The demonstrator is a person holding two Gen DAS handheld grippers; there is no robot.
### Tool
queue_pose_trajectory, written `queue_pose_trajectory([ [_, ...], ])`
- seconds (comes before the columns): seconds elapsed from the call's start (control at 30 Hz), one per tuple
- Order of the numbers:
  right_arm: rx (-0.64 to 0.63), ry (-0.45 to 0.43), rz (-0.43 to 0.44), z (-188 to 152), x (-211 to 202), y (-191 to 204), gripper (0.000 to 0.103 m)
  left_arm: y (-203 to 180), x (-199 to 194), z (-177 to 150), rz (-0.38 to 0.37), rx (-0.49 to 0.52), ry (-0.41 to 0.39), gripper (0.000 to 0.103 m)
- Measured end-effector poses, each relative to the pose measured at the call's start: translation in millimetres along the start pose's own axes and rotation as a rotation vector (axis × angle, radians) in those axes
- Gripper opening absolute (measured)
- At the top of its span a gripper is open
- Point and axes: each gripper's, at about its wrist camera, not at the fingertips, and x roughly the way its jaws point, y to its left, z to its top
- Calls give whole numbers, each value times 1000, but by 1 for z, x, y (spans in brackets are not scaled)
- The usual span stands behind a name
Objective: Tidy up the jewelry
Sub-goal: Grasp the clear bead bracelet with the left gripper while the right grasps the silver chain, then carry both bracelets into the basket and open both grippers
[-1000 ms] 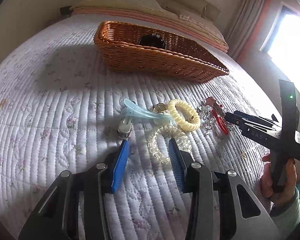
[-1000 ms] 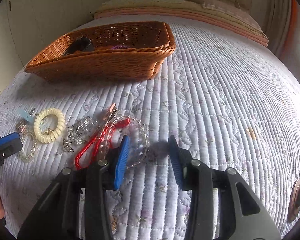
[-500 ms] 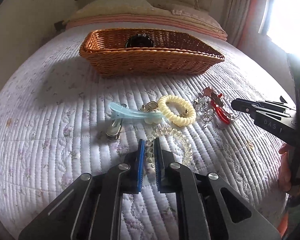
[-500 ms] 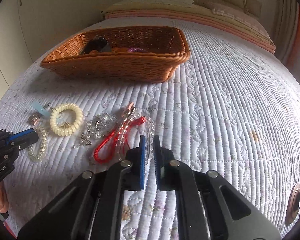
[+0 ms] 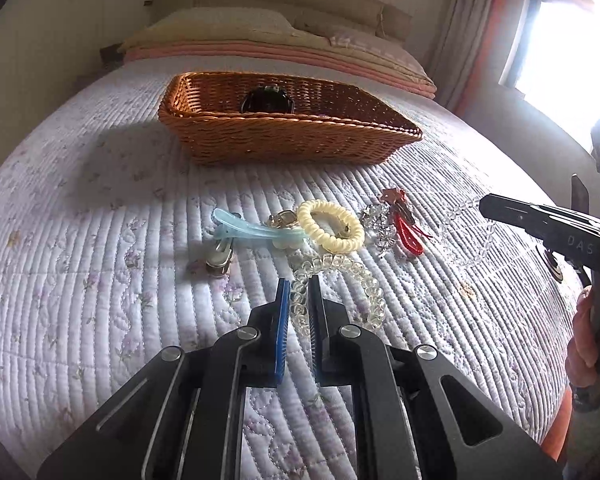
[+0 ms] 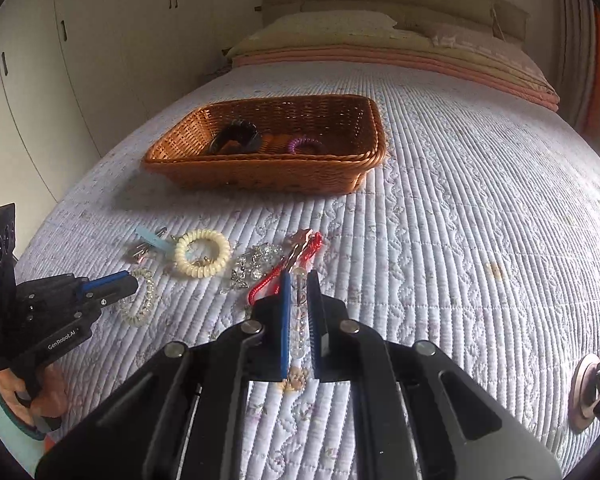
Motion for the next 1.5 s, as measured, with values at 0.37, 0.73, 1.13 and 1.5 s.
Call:
queue_pose_trajectory([
  [0.37, -2, -31, 7, 0, -21, 3, 7, -14, -16, 7, -13, 22, -44, 7],
  [0.73, -72, -163, 19, 70, -35, 24, 6, -19, -25, 88, 81, 94, -172, 7],
  [1.13, -72, -133, 41, 154, 50, 23, 6, 1, 65, 170, 90, 80, -85, 7],
  [1.5, 57, 41, 32, 150, 135, -14, 6, -8, 110, 159, 96, 132, 0, 8],
])
